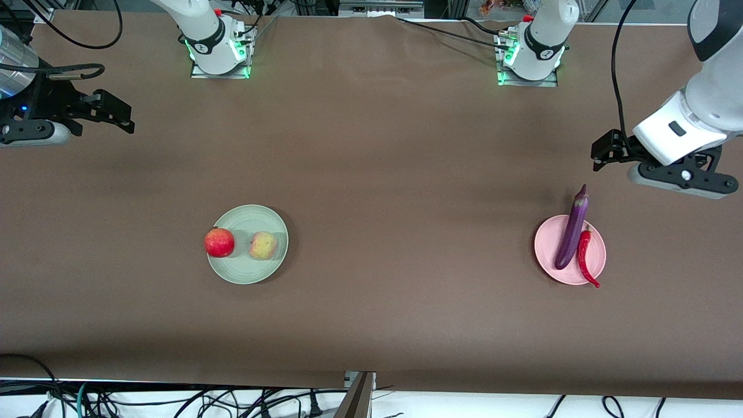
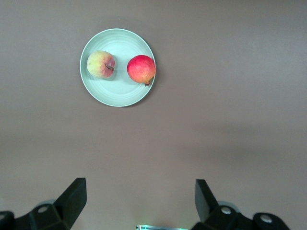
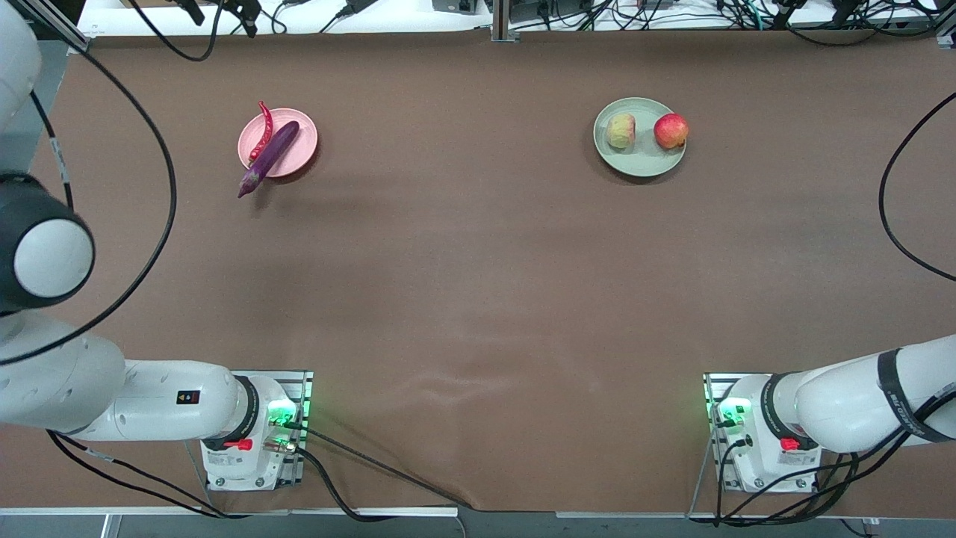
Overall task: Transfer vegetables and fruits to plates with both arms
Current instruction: 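Lower the eggplant onto the pink plate and open the left gripper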
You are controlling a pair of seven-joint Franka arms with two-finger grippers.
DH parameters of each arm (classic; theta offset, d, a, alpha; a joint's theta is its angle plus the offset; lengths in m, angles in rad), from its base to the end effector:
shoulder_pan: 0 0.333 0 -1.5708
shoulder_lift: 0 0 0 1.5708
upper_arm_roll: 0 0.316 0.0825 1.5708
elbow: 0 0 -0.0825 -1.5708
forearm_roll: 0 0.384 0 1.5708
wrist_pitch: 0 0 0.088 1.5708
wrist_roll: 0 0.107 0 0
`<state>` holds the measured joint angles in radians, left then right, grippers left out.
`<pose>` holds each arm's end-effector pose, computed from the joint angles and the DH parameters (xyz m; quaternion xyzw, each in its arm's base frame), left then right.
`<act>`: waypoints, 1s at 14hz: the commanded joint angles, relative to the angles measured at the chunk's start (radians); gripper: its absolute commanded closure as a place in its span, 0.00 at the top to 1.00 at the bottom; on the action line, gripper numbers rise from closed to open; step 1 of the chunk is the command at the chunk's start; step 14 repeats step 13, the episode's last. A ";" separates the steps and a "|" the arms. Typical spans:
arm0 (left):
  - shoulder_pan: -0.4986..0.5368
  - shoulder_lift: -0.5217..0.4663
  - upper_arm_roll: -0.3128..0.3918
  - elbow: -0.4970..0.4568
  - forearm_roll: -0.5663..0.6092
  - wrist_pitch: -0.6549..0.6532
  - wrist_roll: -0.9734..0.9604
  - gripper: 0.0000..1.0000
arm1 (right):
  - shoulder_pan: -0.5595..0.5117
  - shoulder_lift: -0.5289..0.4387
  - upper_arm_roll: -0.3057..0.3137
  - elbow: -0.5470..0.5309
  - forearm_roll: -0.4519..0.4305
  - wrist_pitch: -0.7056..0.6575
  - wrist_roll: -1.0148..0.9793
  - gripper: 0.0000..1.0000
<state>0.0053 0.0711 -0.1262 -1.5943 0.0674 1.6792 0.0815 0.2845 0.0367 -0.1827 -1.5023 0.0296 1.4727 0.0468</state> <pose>0.5810 -0.0616 0.5829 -0.9941 0.1042 -0.0078 0.0289 0.5523 0.0619 0.6282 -0.9990 -0.0284 0.0336 0.0090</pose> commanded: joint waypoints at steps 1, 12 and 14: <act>-0.053 -0.097 0.085 -0.135 -0.085 0.068 -0.025 1.00 | 0.004 -0.009 0.005 0.011 -0.023 -0.011 0.001 1.00; 0.005 -0.051 0.007 -0.041 -0.015 -0.007 -0.085 1.00 | 0.007 -0.009 0.006 0.013 -0.031 -0.011 -0.004 1.00; 0.004 -0.051 0.005 -0.041 -0.017 -0.007 -0.088 1.00 | 0.008 -0.009 0.005 0.013 -0.036 -0.011 -0.007 1.00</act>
